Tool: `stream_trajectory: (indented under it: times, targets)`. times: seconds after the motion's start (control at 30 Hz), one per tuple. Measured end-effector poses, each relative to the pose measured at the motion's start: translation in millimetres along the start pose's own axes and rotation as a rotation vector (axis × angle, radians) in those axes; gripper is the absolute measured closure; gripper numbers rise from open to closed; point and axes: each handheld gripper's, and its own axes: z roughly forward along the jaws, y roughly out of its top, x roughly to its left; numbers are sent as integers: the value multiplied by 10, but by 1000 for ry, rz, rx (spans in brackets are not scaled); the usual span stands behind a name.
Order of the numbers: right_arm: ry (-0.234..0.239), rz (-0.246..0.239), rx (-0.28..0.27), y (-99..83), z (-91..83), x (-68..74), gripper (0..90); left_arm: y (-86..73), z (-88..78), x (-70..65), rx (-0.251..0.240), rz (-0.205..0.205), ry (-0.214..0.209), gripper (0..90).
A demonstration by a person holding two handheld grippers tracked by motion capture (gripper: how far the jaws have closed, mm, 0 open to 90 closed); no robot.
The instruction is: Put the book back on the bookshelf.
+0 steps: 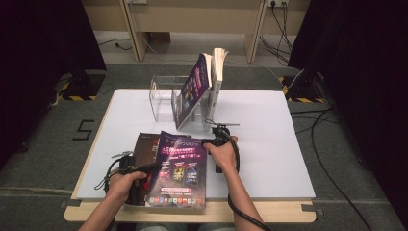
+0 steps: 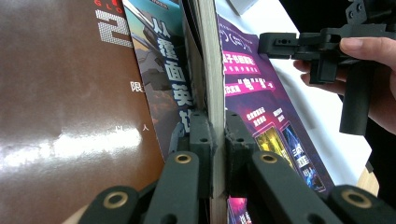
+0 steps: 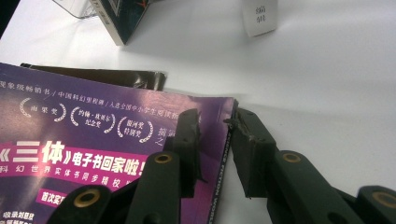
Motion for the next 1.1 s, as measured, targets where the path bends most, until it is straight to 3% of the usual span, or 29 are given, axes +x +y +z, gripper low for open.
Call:
stream_trajectory:
  times: [0.27, 0.43, 0.63, 0.8, 0.97, 1.1]
  targets:
    - [-15, -7, 24, 30, 5, 17, 735, 13, 5, -11, 8, 5, 8, 839]
    - [20, 13, 21, 31, -7, -43, 769, 38, 12, -24, 25, 9, 17, 839]
    - [29, 27, 18, 36, -22, -48, 785, 56, 14, -23, 39, 7, 18, 838]
    - [21, 38, 28, 39, -7, -43, 742, 52, 16, -16, 33, 2, 12, 838]
    - [47, 56, 44, 54, 3, -39, 660, 52, 26, -12, 27, -2, 10, 837]
    - [36, 46, 43, 51, 5, -28, 698, 55, 30, -7, 26, -7, 7, 837]
